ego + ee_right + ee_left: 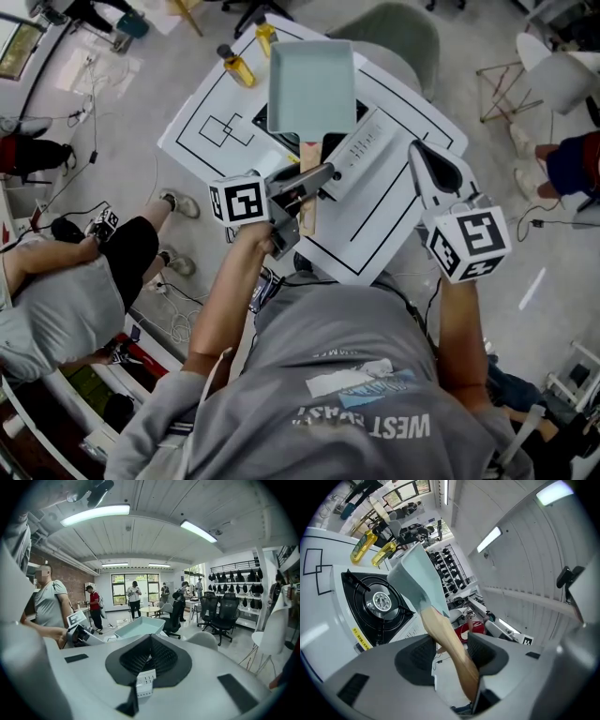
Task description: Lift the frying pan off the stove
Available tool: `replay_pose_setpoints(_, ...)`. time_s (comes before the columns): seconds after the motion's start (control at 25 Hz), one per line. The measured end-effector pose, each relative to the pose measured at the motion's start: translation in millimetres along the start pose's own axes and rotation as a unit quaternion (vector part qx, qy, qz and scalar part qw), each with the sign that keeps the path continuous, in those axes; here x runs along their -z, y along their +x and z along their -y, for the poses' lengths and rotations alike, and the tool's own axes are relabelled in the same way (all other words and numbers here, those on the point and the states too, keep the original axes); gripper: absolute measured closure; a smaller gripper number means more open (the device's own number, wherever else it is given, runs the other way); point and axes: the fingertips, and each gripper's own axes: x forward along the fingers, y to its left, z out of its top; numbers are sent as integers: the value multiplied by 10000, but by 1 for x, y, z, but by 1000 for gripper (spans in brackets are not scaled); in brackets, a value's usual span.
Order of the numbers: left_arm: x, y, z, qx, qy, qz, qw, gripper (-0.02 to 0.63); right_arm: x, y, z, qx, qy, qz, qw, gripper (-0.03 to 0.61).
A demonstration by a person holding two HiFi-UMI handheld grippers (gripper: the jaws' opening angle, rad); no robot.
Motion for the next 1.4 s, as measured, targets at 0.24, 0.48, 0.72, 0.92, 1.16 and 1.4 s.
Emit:
replay_pose_setpoints(0.24, -9, -7, 22, 125, 353, -4, 9993, 409, -11, -7, -3, 70, -64, 145, 9999, 568)
replay_pose_setpoints(0.48, -15, -11, 42, 247, 459, 53, 9986, 409, -27, -16, -2, 204, -246, 366, 9988, 569)
replay_pose_setpoints(0.72, -22, -20, 53, 242, 722, 86, 9971, 408, -39, -22, -8, 426, -765, 529, 9948, 571)
replay_pose_setpoints(0.92, -23, -23, 56, 256, 734, 98, 9969, 408, -44, -22, -12, 408, -808, 549, 9944, 571)
replay_pose_setpoints(1.16, -18, -21, 54, 326, 561, 109, 9978, 408, -42, -22, -12, 403, -780, 558, 9946, 572)
replay_pose_setpoints(1.4, -19, -20, 54, 333, 571, 104, 9978, 408, -41, -22, -11, 415, -750, 529, 9949, 571)
